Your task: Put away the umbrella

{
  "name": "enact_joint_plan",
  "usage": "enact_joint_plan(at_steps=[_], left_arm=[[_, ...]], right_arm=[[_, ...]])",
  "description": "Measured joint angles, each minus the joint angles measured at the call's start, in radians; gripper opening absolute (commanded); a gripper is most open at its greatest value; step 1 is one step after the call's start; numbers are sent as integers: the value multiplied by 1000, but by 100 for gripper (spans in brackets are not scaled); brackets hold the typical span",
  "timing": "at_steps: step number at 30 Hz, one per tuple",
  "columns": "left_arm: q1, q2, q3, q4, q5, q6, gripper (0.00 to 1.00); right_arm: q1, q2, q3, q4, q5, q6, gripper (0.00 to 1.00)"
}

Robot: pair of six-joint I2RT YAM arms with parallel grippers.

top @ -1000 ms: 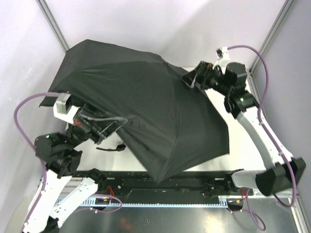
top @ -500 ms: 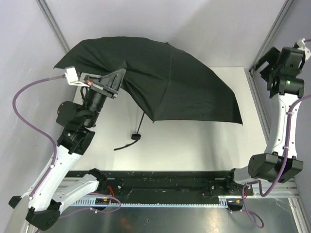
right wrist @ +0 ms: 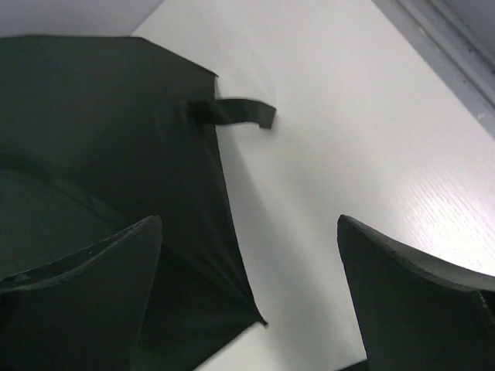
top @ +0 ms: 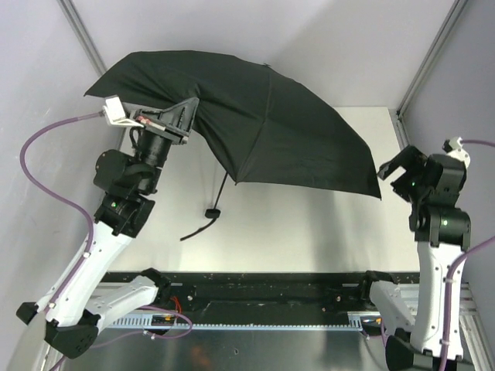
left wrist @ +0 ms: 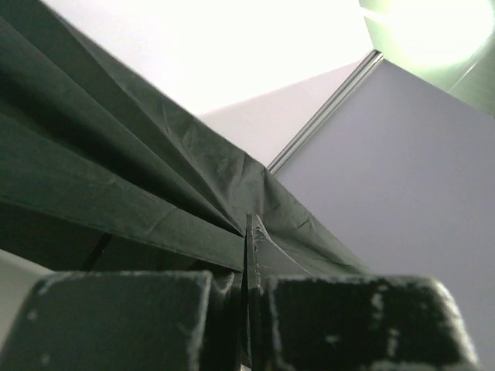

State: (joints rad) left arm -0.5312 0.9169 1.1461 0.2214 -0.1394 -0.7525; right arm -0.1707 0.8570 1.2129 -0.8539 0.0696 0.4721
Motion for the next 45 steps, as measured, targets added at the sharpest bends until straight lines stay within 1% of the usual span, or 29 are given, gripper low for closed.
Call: enact_joint_plan(at_steps=[4, 7, 10, 15, 18, 20, 23, 25, 27, 28, 29, 31, 32, 33, 36, 37, 39, 40, 42, 45], left_arm=[[0, 16, 49, 0, -9, 0, 0], [0, 19, 79, 0, -18, -7, 0], [0, 22, 93, 0, -35, -11, 0], [2, 56, 112, 0, -66, -30, 0], [-1, 83, 126, 1, -62, -50, 0], [-5, 96, 128, 0, -60, -63, 0], [-18, 105, 128, 0, -59, -79, 0], [-32, 103, 127, 1, -58, -85, 0], [-45, 93, 117, 2, -56, -87, 0], [-53, 83, 108, 2, -56, -86, 0], [-60, 75, 98, 1, -56, -85, 0], [-78, 55, 76, 0, -61, -69, 0], [-90, 45, 71, -5, -61, -53, 0], [-105, 38, 71, -10, -60, -31, 0], [-157, 25, 90, -39, -63, 38, 0], [-173, 28, 103, -50, -66, 57, 0], [-211, 44, 132, -66, -72, 95, 0], [-234, 59, 149, -72, -79, 115, 0], [-272, 91, 173, -77, -100, 148, 0], [-306, 140, 186, -76, -141, 178, 0]], right_arm=[[34, -90, -78, -60, 27, 41, 99], [51, -96, -143, -93, 67, 61, 99], [44, -79, -229, -108, 58, 88, 99], [29, -77, -392, -102, -86, 160, 99], [27, -89, -488, -76, -173, 185, 95], [28, -80, -541, -37, -259, 188, 93], [77, -31, -606, 93, -464, 204, 91], [140, -17, -624, 213, -565, 241, 93], [201, -27, -627, 379, -650, 301, 93], [212, -36, -626, 472, -685, 340, 93], [208, -42, -626, 543, -705, 375, 93], [159, -30, -623, 702, -749, 465, 91], [131, 13, -610, 788, -773, 512, 90], [99, 36, -600, 826, -783, 530, 90], [47, 248, -499, 951, -830, 554, 92], [48, 329, -462, 967, -835, 541, 93], [69, 439, -415, 962, -834, 489, 95], [81, 461, -407, 948, -823, 460, 96], [119, 473, -403, 873, -775, 382, 98], [172, 416, -423, 772, -659, 297, 99]])
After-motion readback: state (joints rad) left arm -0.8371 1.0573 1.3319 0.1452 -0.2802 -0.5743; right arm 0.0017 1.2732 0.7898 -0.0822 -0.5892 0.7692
